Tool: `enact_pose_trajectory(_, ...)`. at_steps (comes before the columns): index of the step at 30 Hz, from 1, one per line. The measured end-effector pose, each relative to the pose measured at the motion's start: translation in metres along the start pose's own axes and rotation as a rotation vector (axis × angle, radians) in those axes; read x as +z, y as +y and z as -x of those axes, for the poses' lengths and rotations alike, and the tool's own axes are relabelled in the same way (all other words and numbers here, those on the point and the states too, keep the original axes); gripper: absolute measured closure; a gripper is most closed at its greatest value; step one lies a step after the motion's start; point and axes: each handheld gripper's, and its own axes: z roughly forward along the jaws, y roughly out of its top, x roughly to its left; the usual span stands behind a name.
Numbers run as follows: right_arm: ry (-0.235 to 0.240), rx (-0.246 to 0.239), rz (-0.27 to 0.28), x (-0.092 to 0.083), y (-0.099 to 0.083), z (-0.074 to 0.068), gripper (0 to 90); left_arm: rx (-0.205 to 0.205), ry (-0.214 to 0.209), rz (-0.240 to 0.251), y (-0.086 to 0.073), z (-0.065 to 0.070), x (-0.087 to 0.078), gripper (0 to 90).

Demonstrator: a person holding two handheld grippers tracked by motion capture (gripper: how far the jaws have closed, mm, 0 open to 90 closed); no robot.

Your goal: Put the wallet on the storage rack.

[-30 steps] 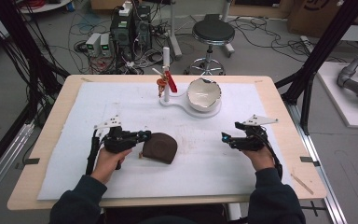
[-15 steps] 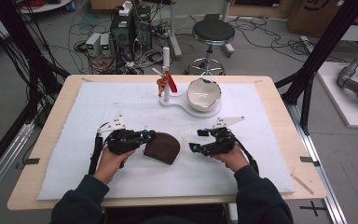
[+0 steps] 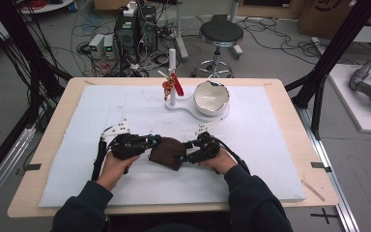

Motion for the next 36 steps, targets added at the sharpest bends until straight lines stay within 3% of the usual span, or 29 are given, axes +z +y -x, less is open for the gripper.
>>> enact_pose_trajectory(3, 0.015, -0.001, -0.005, 0.000, 0.002, 0.000, 45.0, -0.017, -0.004, -0.005, -0.001, -0.003, -0.002, 83.5)
enact_pose_trajectory(5, 0.038, 0.021, 0.008, -0.004, 0.002, 0.001, 55.6, -0.040, 0.006, -0.002, -0.002, -0.007, -0.004, 81.1)
enact_pose_trajectory(7, 0.087, 0.037, 0.043, -0.008, 0.002, 0.003, 65.1, -0.088, 0.029, 0.018, -0.001, -0.011, -0.006, 63.2)
enact_pose_trajectory(8, 0.072, 0.029, 0.045, -0.009, 0.003, 0.001, 66.0, -0.101, 0.042, 0.029, -0.001, -0.012, -0.008, 54.0)
enact_pose_trajectory(10, 0.076, 0.012, 0.051, -0.009, 0.003, 0.000, 66.8, -0.125, 0.075, 0.059, 0.000, -0.018, -0.016, 44.8)
enact_pose_trajectory(13, 0.062, 0.012, 0.045, -0.011, 0.004, -0.003, 67.4, -0.145, 0.138, 0.093, -0.001, -0.028, -0.032, 40.7)
enact_pose_trajectory(16, 0.042, 0.000, 0.051, -0.015, 0.005, -0.004, 67.9, -0.119, 0.228, 0.094, 0.000, -0.035, -0.049, 38.0)
enact_pose_trajectory(20, 0.013, -0.011, 0.080, -0.024, 0.006, -0.006, 68.0, -0.072, 0.375, 0.046, -0.002, -0.042, -0.063, 28.5)
enact_pose_trajectory(22, -0.011, -0.017, 0.096, -0.030, 0.007, -0.007, 68.1, -0.074, 0.415, 0.030, -0.003, -0.045, -0.068, 22.3)
enact_pose_trajectory(26, -0.068, -0.038, 0.116, -0.042, 0.008, -0.007, 68.2, -0.045, 0.429, 0.005, -0.004, -0.045, -0.071, 22.3)
enact_pose_trajectory(32, -0.162, -0.066, 0.165, -0.068, 0.014, -0.006, 68.4, -0.013, 0.439, -0.072, -0.007, -0.046, -0.068, 22.4)
enact_pose_trajectory(36, -0.252, -0.052, 0.221, -0.096, 0.020, 0.001, 68.6, -0.037, 0.415, -0.059, -0.007, -0.047, -0.068, 22.5)
